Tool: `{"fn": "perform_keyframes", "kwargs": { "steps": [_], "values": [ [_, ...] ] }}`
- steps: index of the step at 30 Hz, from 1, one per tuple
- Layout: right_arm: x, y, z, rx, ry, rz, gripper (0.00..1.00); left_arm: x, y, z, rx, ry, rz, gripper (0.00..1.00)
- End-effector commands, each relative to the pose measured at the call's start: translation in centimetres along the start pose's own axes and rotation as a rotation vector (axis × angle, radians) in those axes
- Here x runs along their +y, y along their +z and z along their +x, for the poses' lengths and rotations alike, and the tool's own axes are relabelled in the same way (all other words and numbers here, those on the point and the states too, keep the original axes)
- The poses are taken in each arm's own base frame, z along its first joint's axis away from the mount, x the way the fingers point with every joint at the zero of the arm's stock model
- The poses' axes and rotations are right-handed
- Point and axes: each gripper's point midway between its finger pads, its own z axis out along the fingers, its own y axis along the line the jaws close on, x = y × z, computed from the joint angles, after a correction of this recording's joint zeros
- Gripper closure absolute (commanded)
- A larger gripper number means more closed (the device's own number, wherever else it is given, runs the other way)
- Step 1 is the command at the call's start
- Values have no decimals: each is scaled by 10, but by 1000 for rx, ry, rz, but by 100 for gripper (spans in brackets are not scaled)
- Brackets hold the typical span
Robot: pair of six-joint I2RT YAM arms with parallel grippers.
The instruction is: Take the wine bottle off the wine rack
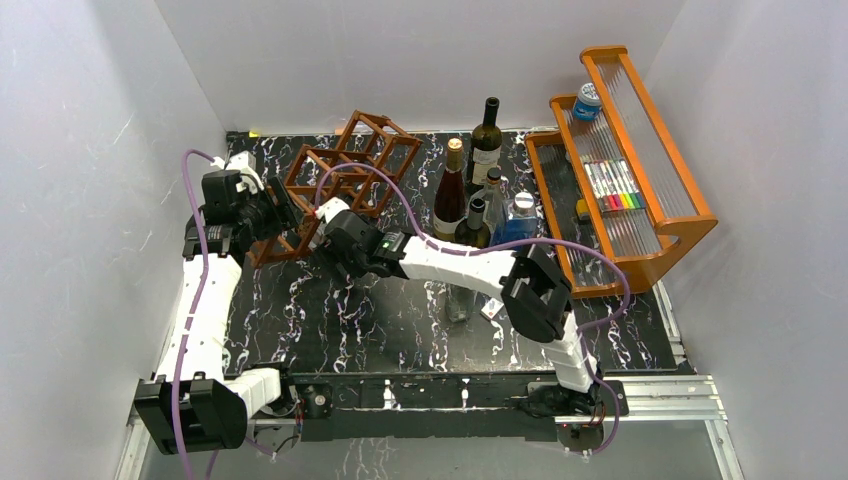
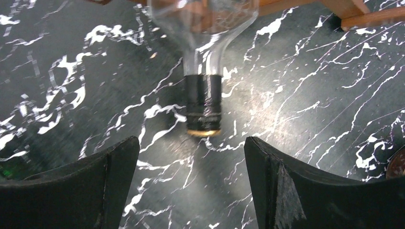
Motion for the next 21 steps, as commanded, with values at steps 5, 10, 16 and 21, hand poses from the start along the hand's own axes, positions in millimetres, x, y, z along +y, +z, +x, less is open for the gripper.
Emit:
{"fn": "perform_keyframes", "kwargs": {
  "steps": [5, 10, 16, 21],
  "values": [
    [-11, 29, -38, -133, -44, 44, 16, -5, -4, 19, 66, -5, 34, 34],
    [-7, 41, -43, -182, -68, 28, 20, -4, -5, 23, 71, -10, 33, 34],
    [-5, 53, -46, -213, -73, 26, 29, -4, -5, 24, 73, -15, 33, 34],
    [-11, 61, -41, -206, -71, 60, 31, -3, -5, 25, 73, -15, 31, 34]
  ]
}}
